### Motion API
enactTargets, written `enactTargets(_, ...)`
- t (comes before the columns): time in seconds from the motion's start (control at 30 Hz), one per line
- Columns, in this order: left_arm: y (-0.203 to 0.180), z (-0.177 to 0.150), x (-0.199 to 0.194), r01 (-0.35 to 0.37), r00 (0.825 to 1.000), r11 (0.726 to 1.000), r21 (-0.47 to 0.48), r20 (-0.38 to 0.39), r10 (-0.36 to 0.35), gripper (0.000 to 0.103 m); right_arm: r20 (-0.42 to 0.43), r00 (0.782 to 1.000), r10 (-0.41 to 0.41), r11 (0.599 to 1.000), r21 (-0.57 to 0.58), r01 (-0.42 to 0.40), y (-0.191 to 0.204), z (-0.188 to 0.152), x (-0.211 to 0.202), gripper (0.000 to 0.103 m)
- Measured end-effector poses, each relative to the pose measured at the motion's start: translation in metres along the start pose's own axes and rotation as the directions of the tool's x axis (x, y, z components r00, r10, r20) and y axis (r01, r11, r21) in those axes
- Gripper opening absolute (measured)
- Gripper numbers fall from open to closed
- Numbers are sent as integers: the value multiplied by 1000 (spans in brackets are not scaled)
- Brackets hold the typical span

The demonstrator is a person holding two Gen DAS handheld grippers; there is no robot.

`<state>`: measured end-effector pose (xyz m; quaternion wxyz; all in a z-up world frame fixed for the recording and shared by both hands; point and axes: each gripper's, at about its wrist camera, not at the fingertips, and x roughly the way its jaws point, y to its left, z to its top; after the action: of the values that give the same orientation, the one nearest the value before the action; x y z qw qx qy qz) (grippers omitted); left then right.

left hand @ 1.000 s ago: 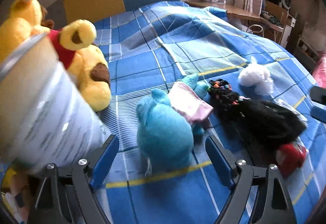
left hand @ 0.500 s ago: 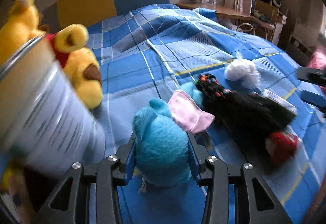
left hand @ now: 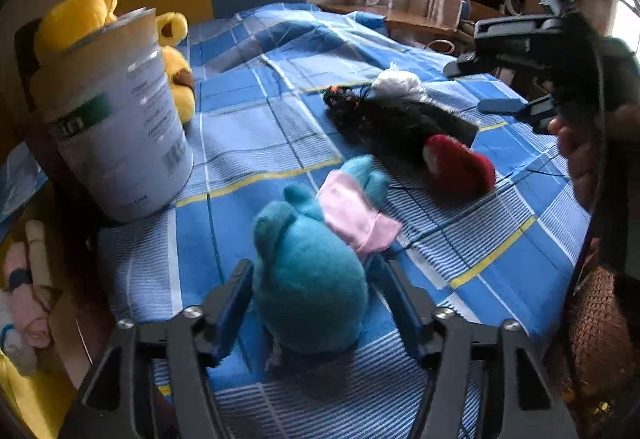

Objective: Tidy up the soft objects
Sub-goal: 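Grasp the teal plush with the left gripper while the right gripper grasps the black braided hair, then lift the teal plush with the left gripper while the right gripper lifts the black hair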

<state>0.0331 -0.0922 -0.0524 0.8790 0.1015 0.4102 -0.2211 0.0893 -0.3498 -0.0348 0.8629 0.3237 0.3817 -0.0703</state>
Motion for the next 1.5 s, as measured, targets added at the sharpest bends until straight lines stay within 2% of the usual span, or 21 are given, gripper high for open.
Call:
enactTargets(0.17,-5,14,8,-74,997,990,120,42,69,78,-11,1000,-5,1000,1,5,-1,-1,2,57)
enactTargets(0.2,-6,16,13,-80,996,987,141,42,75,83,-13,1000,-5,1000,1,5,-1,-1,3,57)
enactTargets(0.3,-10,21,32,-66,998,979,195,12,65,86,-23,1000,-5,1000,1,5,-1,-1,5,57)
enactTargets(0.33,-10,21,38,-34,999,980,196,-10,37,85,-27,1000,-6,1000,-1,6,-1,-1,6,57)
enactTargets(0.37,-9,21,44,19,999,983,183,-38,-12,78,-32,999,-6,1000,-3,6,-1,-1,7,57)
enactTargets(0.4,-8,19,48,51,997,986,161,-62,-41,55,-35,999,-7,1000,-6,7,0,-1,7,57)
enactTargets(0.47,-6,15,46,15,999,990,141,-33,-10,46,-37,999,-13,1000,-17,12,1,-2,8,57)
enactTargets(0.6,12,1,30,51,999,999,3,-15,-51,45,-31,999,-28,997,-73,26,10,-4,10,57)
enactTargets(0.7,14,-12,29,39,999,999,11,14,-39,45,-30,999,-41,984,-172,36,27,-10,11,57)
enactTargets(0.83,12,-12,33,38,999,999,22,22,-38,46,-58,996,-70,925,-377,43,63,-26,23,57)
enactTargets(0.97,16,-15,33,65,997,998,-2,34,-65,46,-71,986,-153,817,-571,86,100,-28,46,57)
enactTargets(1.03,18,-17,32,74,996,997,-13,42,-73,46,-91,978,-189,782,-616,94,113,-21,64,57)
enactTargets(1.2,22,-19,32,90,995,995,-32,52,-88,48,-188,931,-314,748,-653,121,129,-3,128,57)
enactTargets(1.27,23,-19,33,96,994,994,-42,50,-94,50,-230,896,-381,731,-668,139,129,-3,154,57)
enactTargets(1.3,25,-20,35,104,994,993,-52,48,-101,51,-235,885,-403,717,-681,146,130,-5,162,55)
enactTargets(1.33,26,-20,35,108,993,992,-58,48,-105,51,-229,878,-420,696,-702,149,131,-8,168,40)
enactTargets(1.37,27,-20,36,115,993,991,-66,46,-112,52,-206,887,-414,680,-718,151,136,-10,166,38)
enactTargets(1.4,28,-20,36,120,992,990,-71,46,-117,53,-199,894,-402,685,-713,150,138,-9,163,36)
enactTargets(1.5,28,-21,36,120,992,990,-71,54,-116,54,-196,947,-253,758,-649,68,148,-2,130,35)
